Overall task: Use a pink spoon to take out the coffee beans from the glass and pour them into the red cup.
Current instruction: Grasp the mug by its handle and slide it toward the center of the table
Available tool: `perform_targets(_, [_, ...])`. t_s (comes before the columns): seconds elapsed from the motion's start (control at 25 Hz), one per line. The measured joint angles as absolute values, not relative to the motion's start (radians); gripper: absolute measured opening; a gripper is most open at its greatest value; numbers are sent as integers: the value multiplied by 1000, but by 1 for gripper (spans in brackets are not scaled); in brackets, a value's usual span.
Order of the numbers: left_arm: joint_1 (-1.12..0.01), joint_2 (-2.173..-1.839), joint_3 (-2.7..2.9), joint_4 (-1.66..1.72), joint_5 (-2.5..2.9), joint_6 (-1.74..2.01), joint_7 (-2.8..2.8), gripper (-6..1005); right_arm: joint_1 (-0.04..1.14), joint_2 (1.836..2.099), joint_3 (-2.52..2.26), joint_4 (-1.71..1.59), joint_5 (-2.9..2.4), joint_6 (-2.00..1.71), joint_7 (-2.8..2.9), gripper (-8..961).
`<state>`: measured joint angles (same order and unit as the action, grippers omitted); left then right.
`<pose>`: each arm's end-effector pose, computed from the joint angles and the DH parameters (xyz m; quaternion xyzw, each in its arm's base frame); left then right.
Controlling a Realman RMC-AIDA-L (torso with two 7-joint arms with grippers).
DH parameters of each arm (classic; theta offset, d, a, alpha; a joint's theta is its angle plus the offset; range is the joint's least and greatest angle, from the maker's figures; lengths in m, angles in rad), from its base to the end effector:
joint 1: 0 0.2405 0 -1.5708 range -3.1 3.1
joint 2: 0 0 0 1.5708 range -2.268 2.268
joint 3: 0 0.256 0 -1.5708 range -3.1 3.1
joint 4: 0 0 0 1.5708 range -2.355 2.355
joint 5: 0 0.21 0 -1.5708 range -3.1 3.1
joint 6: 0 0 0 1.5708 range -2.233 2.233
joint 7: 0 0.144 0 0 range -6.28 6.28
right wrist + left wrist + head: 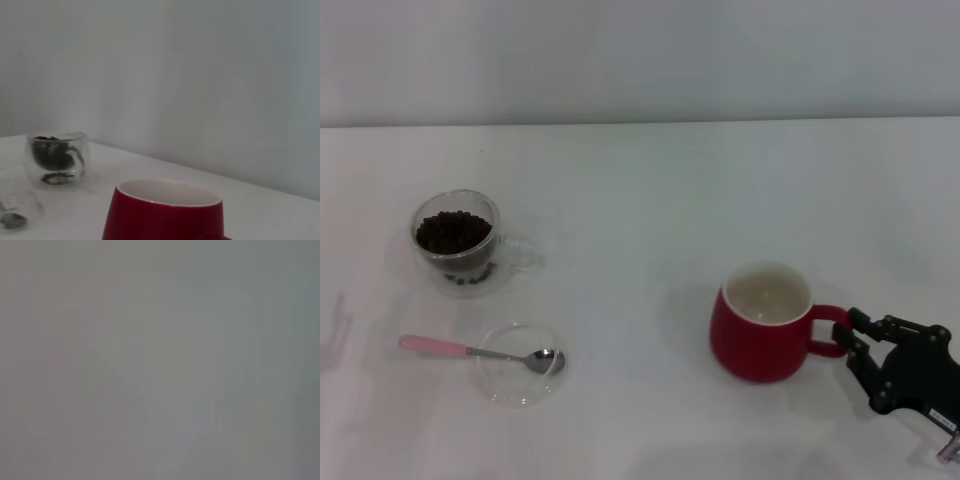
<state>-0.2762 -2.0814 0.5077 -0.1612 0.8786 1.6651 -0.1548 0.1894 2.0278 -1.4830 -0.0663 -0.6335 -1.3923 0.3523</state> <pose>-0.3548 0.2305 0.0115 -0.6168 -0.1988 -0.3561 0.6733 0.3691 0.2097 -0.0376 -0.8477 0.1941 0.2566 0.4217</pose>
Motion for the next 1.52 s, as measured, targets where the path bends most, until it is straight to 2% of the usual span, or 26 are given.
perform_targets(0.88, [-285,-2083,508,-161,876,1664,-152,769,190,2028,-1727,-145,-631,-1400,357,255])
perform_targets(1.52, [-281,-2086,511,-166,879,1667,-151,768,192,2018,-1760,-140,-634,-1385,333,300])
